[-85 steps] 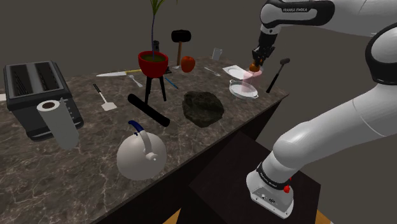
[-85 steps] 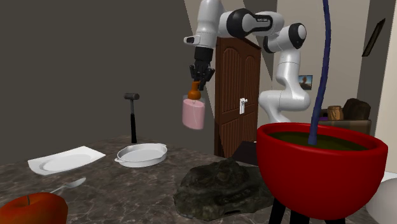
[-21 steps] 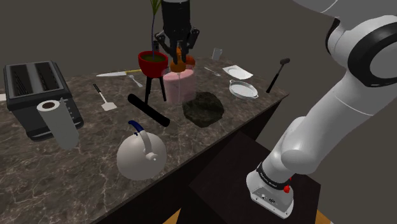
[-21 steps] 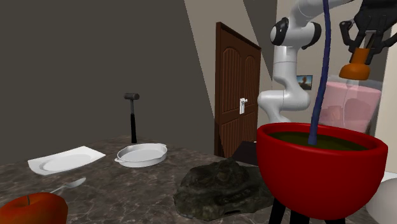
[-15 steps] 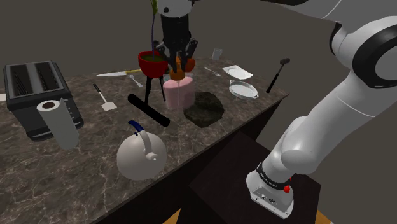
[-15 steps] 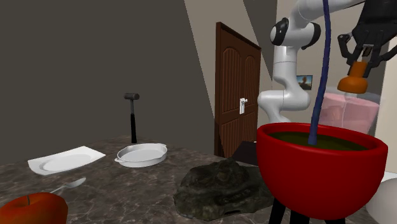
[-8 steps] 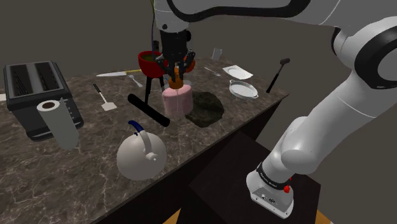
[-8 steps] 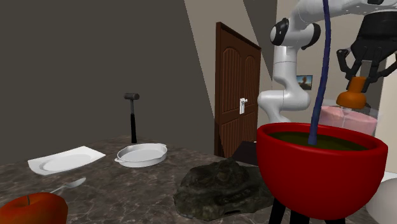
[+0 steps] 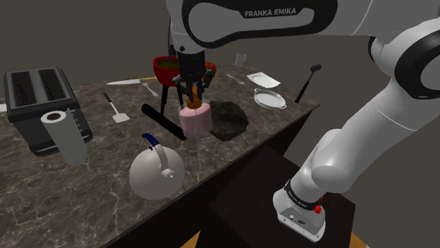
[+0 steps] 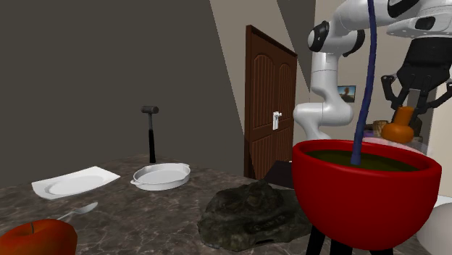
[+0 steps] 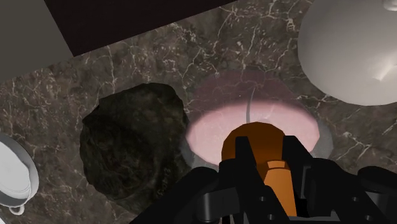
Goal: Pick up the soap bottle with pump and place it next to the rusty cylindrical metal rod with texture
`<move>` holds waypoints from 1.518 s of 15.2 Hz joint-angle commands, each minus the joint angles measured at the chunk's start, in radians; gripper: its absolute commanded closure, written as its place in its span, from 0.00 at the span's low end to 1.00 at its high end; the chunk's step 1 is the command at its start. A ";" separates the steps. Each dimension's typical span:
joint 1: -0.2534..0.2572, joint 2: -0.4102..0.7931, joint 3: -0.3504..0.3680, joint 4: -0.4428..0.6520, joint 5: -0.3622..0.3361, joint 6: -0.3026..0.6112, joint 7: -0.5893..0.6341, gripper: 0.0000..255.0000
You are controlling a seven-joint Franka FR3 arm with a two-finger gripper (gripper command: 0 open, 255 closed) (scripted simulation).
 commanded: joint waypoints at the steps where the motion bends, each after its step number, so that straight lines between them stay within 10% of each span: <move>1: 0.000 0.002 0.000 -0.023 -0.001 0.026 0.002 1.00; 23: 0.001 0.077 0.007 -0.241 -0.036 0.310 0.059 1.00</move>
